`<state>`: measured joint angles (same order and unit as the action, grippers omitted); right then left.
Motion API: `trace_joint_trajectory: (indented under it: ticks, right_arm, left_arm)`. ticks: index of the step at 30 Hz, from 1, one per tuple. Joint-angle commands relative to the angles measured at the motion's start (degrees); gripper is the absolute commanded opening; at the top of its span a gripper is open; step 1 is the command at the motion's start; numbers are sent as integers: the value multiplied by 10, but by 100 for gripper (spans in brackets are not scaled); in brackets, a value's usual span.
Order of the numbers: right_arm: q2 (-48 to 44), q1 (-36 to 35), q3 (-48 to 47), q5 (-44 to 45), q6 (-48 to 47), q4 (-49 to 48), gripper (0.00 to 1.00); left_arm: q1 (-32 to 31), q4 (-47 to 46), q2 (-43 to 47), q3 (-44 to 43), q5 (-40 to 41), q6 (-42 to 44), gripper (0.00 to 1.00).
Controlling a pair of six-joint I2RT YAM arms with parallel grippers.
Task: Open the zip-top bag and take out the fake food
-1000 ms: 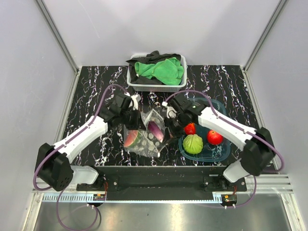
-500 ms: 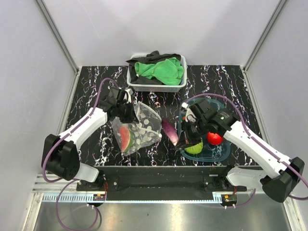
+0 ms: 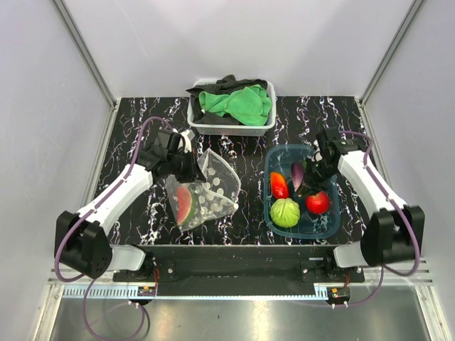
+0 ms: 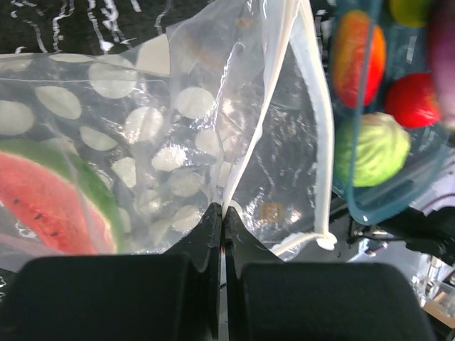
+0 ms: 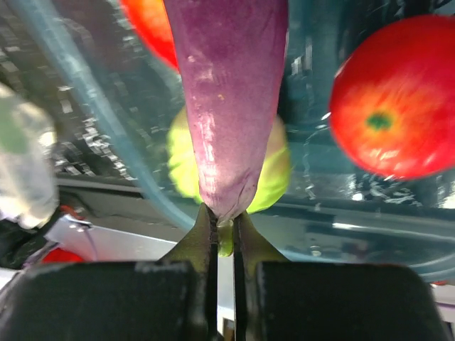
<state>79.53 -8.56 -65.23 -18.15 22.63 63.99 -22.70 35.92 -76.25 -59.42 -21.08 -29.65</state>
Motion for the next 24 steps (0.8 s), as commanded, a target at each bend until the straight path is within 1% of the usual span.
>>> trace_joint_trajectory:
  ticks: [1, 2, 3, 4, 5, 6, 7, 9, 11, 13, 15, 16, 18, 19, 21, 22, 23, 24]
  right_arm:
    - [36, 8, -27, 34, -45, 3, 0]
    - [40, 8, -27, 36, -47, 3, 0]
    - [44, 9, -24, 36, -46, 3, 9]
    - [43, 8, -21, 43, -44, 2, 21]
    - [43, 8, -14, 47, -44, 3, 38]
    - [39, 9, -10, 52, -44, 5, 57]
    - [36, 8, -9, 60, -44, 8, 62]
    - [24, 9, -6, 62, -46, 9, 67]
    - [6, 7, -9, 51, -46, 3, 68]
    - [-2, -13, -23, 39, -45, 6, 68]
    - [-2, -44, -57, 37, -41, 10, 68]
    - [2, -88, -68, 27, -37, 8, 65]
    - [19, -137, -97, 13, -18, -5, 60]
    - [27, -179, -106, -5, -10, -27, 58]
    - [52, -212, -132, -27, 24, -53, 51]
    - [62, -222, -139, -56, 36, -87, 47]
    - [79, -240, -152, -71, 46, -106, 35]
    - [89, -246, -158, -82, 66, -125, 31]
  left_arm:
    - [1, -11, 35, -6, -48, 1, 0]
    - [1, -8, 36, -6, -50, 2, 0]
    - [0, -8, 35, -5, -56, 1, 0]
    - [1, -7, 36, -4, -59, 0, 0]
    - [0, -6, 37, -2, -62, -2, 0]
    - [0, -6, 38, -1, -66, -3, 0]
    - [0, -6, 39, 0, -66, -3, 0]
    - [-2, -7, 39, 3, -68, -2, 0]
    - [-3, -7, 34, 1, -68, 5, 0]
    - [-3, -6, 20, -5, -77, 6, 0]
    - [-5, -7, 6, -18, -85, 5, 0]
    - [-7, -7, 1, -25, -86, 6, 0]
    - [-11, -7, -7, -37, -89, 6, 0]
    - [-13, -7, -8, -40, -88, 5, 0]
    - [-16, -8, -12, -46, -87, 3, 0]
    - [-18, -8, -15, -50, -86, 2, 0]
    - [-18, -10, -19, -52, -85, 2, 0]
    - [-18, -9, -21, -54, -86, 1, 0]
